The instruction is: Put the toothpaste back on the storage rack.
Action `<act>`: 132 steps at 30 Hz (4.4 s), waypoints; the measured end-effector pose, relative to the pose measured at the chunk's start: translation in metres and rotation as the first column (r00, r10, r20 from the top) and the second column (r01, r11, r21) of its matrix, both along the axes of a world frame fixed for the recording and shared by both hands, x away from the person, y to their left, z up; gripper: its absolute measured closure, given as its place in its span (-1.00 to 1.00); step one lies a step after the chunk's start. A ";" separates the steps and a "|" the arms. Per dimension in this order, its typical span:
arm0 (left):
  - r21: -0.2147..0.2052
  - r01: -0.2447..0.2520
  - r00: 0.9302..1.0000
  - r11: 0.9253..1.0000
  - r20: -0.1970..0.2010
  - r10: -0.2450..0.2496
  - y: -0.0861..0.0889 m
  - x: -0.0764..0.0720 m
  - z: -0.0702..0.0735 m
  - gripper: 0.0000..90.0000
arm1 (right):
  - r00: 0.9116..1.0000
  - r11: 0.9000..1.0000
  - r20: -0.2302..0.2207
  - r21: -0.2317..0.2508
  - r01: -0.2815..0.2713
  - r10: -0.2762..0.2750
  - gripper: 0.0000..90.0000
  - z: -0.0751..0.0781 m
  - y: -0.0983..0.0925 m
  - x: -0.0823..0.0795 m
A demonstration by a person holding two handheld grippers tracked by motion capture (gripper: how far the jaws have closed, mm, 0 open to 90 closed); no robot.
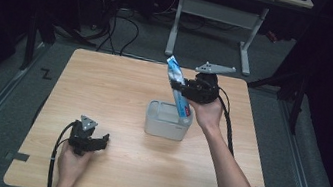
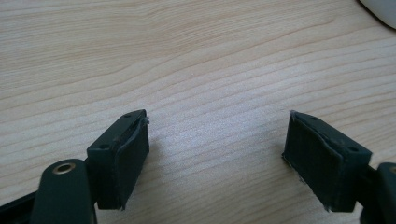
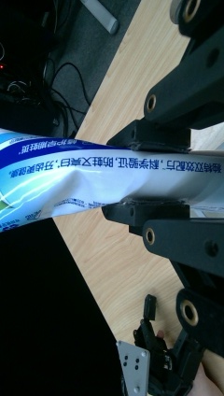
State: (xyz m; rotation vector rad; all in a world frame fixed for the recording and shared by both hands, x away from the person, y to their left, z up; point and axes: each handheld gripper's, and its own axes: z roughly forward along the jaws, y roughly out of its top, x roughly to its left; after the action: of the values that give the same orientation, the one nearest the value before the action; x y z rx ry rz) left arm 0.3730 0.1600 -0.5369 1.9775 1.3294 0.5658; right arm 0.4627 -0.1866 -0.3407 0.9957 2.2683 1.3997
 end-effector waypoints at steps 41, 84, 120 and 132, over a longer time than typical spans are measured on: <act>0.002 0.000 1.000 1.000 0.000 0.000 0.000 0.000 0.000 -0.50 | 1.000 0.997 -0.010 -0.072 0.005 -0.006 0.57 -0.021 0.034 0.018; 0.002 0.000 1.000 1.000 0.000 0.000 0.000 0.000 0.000 -0.50 | 0.999 0.995 -0.034 -0.095 -0.003 -0.001 0.56 -0.044 0.030 0.016; 0.002 0.000 1.000 1.000 0.000 0.000 0.000 0.000 0.000 -0.50 | 0.999 0.991 -0.039 -0.137 -0.007 0.002 0.56 -0.057 0.023 0.008; 0.003 0.000 1.000 1.000 0.000 0.000 0.000 0.000 0.000 -0.50 | 0.999 0.988 -0.043 -0.153 -0.012 0.005 0.55 -0.060 0.022 0.005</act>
State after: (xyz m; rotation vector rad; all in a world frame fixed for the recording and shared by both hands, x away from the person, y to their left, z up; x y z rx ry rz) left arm 0.3730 0.1600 -0.5368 1.9796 1.3287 0.5681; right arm 0.4678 -0.1649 -0.4010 0.9762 2.3720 1.1964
